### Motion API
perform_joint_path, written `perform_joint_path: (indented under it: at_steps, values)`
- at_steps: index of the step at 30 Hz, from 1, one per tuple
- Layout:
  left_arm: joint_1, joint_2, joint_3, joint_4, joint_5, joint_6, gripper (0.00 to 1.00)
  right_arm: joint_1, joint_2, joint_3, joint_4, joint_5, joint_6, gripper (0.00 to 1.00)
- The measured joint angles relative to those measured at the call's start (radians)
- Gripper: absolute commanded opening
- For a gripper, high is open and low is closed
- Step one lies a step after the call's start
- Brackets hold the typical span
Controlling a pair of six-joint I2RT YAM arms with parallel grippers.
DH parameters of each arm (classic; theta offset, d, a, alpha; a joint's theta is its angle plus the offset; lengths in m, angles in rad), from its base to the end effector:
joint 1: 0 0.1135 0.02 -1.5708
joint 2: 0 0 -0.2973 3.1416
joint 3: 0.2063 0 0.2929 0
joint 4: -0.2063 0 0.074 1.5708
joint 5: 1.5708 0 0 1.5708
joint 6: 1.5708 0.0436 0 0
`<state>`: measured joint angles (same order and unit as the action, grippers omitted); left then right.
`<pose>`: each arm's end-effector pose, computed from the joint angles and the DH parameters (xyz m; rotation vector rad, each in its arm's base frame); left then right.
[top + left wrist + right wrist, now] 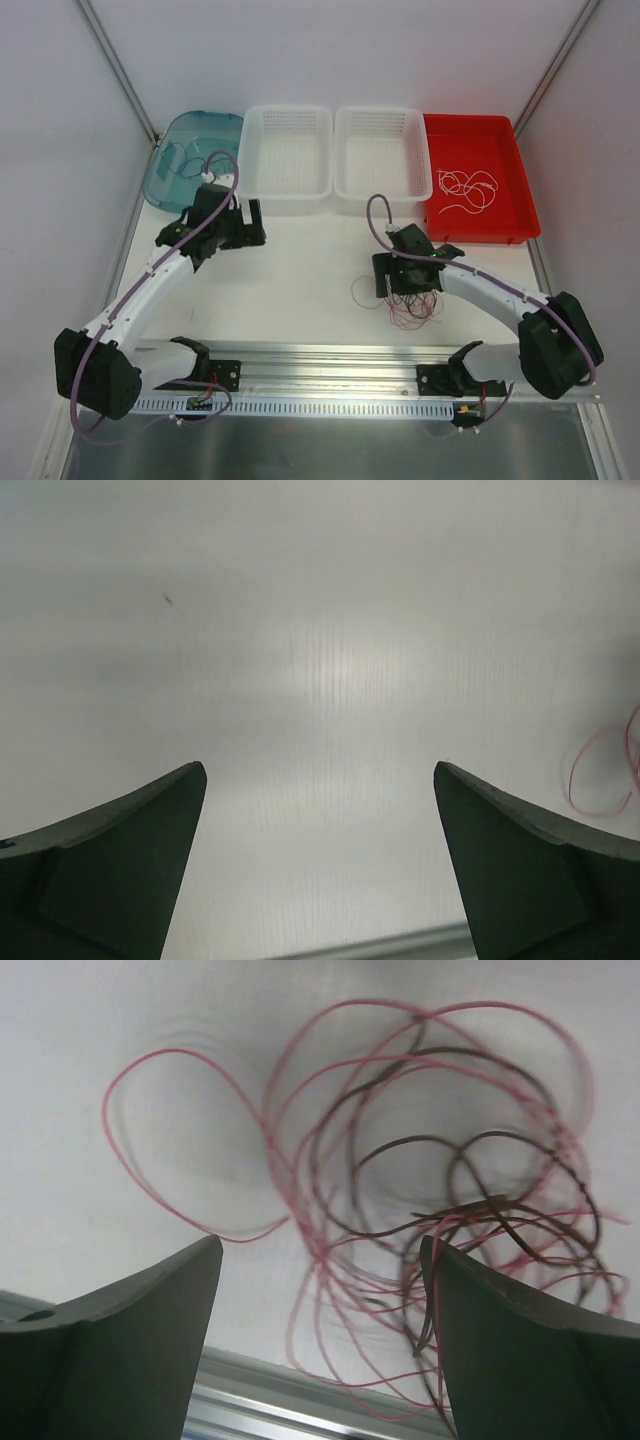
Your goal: Untangle the cables
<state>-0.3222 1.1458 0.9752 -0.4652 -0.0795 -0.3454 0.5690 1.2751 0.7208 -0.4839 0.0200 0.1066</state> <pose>0.2711 -0.0869 0.3251 -0.0703 2.2178 -0.2836 0.2266 0.1439 0.1967 -0.5944 2.5564 0.2125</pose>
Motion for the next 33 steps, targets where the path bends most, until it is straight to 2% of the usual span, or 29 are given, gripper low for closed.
perform_joint_path:
  at_steps: [6, 12, 19, 27, 33]
  values:
    - [-0.161, -0.096, -0.219, -0.032, 0.080, -0.142, 0.99, 0.249, 0.197, 0.157, 0.061, -0.036, 0.050, 0.84]
    - [-0.244, -0.145, -0.286, -0.031, 0.100, -0.262, 0.99, 0.365, 0.327, 0.364, 0.088, -0.055, 0.045, 0.84]
    - [-0.303, -0.127, -0.285, -0.016, 0.078, -0.345, 0.98, 0.365, 0.264, 0.419, 0.042, 0.037, 0.018, 0.83]
    - [-0.374, 0.035, -0.209, 0.007, 0.038, -0.428, 0.87, 0.285, 0.045, 0.312, -0.032, 0.149, -0.008, 0.61]
    - [-0.437, 0.189, -0.069, 0.026, 0.010, -0.428, 0.82, 0.241, 0.029, 0.270, -0.050, 0.160, -0.012, 0.59]
